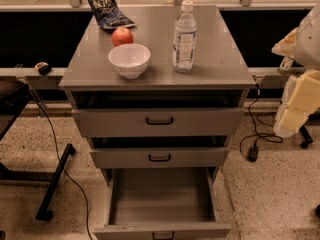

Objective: Close bottom drawer

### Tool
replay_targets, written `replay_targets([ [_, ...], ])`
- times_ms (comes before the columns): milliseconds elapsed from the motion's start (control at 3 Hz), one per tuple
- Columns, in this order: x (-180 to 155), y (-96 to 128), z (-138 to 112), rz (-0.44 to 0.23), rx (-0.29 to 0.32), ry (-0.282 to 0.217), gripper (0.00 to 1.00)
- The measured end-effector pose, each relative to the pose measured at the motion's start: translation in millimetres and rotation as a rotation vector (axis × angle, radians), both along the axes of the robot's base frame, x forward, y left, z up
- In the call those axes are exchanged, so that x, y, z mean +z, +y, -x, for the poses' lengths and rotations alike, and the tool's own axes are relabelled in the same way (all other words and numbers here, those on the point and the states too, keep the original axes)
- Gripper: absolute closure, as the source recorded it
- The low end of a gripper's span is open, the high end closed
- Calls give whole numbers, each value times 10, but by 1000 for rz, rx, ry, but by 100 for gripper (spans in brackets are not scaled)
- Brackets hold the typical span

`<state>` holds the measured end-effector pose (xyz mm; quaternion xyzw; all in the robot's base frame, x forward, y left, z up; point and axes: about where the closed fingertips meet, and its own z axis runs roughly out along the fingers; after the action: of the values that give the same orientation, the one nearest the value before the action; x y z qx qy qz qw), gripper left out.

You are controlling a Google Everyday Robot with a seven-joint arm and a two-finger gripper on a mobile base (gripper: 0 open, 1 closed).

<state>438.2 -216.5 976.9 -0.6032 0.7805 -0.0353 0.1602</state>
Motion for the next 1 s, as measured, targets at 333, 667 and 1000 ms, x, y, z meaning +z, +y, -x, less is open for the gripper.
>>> replay_targets([
  [333,0,0,0,0,0,0,0],
  [667,-352,9,7,-80,8,23,0],
  [1000,-986,87,222,-243,31,32,0],
])
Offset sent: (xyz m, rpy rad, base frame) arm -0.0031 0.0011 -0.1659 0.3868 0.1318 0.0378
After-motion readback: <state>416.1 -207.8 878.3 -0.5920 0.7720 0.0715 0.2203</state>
